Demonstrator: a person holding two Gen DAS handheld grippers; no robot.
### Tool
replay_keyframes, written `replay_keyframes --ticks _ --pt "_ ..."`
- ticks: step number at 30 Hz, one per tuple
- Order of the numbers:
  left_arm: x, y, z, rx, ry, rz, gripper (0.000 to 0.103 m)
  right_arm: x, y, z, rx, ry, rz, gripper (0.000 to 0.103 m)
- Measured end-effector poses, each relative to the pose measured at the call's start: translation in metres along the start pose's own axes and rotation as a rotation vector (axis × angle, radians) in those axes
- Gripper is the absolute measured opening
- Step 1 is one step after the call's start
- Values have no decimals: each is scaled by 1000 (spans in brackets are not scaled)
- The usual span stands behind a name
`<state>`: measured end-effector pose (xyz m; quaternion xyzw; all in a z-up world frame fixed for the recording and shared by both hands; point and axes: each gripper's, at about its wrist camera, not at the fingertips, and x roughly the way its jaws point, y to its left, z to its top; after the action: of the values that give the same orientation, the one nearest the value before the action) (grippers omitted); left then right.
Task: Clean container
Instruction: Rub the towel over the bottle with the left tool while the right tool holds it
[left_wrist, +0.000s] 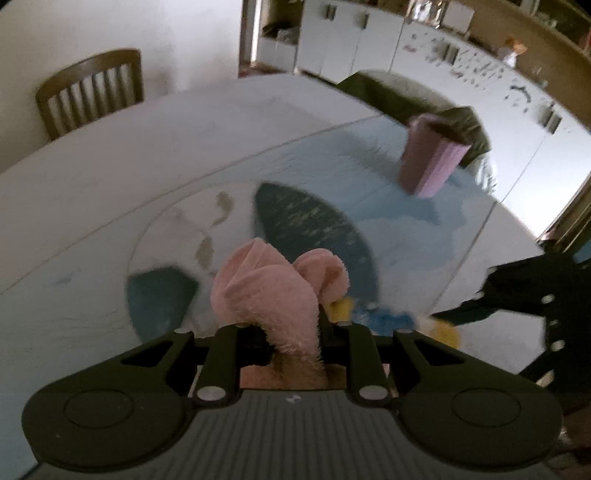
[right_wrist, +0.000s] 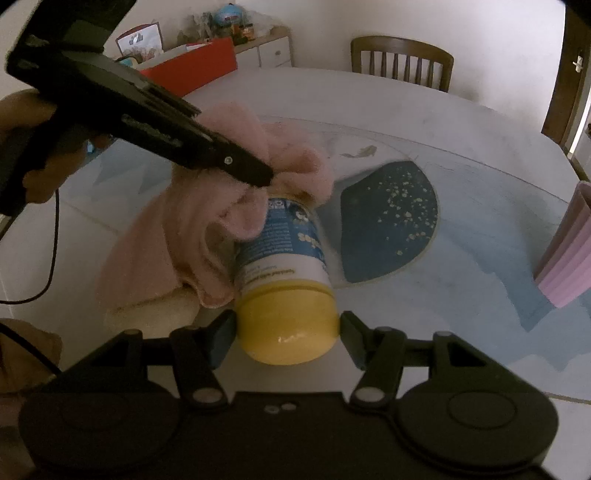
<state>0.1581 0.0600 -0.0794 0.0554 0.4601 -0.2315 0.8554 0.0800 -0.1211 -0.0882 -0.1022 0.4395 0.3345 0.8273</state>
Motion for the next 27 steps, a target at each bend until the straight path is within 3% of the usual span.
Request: replay_keyframes --ticks 6,10,14,22,27 --pt "23 1 -23 38 91 9 19 0 -6 -1 42 0 22 61" --pt "4 6 -22 -3 53 -12 20 0 -15 0 93 2 49 61" --pt "-31 -1 -18 26 -6 -58 20 1 -24 0 125 4 86 61" --pt "-63 -55 -14 221 -88 -251 20 7 -42 3 154 23 163 61" --pt "-39 -82 -15 304 -33 -259 20 7 -40 5 100 37 172 61"
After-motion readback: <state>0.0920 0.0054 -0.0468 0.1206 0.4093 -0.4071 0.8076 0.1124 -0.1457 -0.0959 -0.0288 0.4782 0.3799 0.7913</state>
